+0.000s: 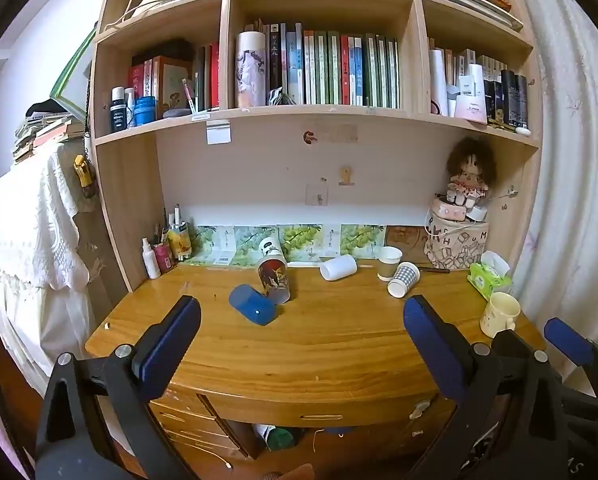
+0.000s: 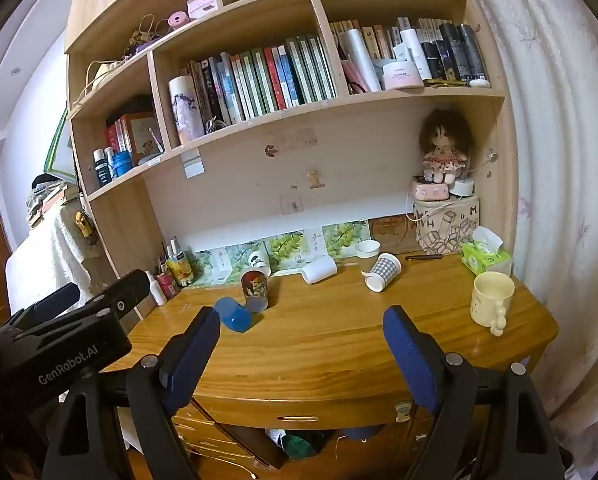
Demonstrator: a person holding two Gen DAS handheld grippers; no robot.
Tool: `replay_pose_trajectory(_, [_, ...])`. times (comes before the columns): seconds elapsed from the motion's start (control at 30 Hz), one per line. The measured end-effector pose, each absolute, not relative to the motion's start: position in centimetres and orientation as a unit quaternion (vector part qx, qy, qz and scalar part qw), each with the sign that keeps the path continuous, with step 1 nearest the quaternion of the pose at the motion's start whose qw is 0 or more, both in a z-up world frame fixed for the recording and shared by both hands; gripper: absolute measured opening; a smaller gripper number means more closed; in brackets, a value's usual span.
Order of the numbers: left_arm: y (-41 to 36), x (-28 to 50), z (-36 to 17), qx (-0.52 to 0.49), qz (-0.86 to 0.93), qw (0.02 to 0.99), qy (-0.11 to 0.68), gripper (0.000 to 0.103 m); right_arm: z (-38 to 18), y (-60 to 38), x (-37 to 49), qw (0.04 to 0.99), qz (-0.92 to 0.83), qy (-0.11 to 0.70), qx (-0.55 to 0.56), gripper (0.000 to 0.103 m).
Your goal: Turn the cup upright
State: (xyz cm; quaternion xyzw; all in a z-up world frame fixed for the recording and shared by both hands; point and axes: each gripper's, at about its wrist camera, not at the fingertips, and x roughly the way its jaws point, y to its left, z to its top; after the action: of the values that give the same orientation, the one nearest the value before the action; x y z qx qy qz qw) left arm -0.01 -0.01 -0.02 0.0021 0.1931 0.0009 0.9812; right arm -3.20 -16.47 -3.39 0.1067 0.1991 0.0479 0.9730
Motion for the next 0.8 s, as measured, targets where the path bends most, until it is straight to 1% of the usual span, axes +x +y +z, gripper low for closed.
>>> replay_pose_trajectory(0.27, [0.0,-0.3,0.0,0.005,0.002,0.981,0.194,0.102,-3.9,-16.8,-2.8,0.972,0.048,0.203,0.112,0.084])
replay_pose_trajectory(0.3, [-0.1,0.0,-0.9,0.002,0.001,0.98,0.198,0.102,-3.8,-16.8,-2.9,0.972,0.048,0.203,0.112,0.084])
replay_pose_trajectory(0.47, [0.0,-0.5,-1.7,0.004,0.002,0.98,0.197,0.102,-4.0,-16.8,-3.2,0.971,0.049,0.205,0.115,0.084])
replay_pose_trajectory(0.57, [-0.2,0.1,-1.2,0.004,0.001,0.979,0.203,0.102,-3.8,-16.5,-3.5,0.97,0.049,0.208,0.113,0.084])
replay_pose_trajectory(0.7, [0.1,-0.7,-2.9,0.001,-0.005,0.979,0.204,0.102,-3.7,-17.9,-2.7,0.969,0.05,0.211,0.117,0.084])
replay_pose_trajectory(0.8, [0.1,-0.9,-2.4,0.004,-0.002,0.979,0.203,0.102,-3.5,-17.6,-2.8,0.969,0.052,0.212,0.119,0.084])
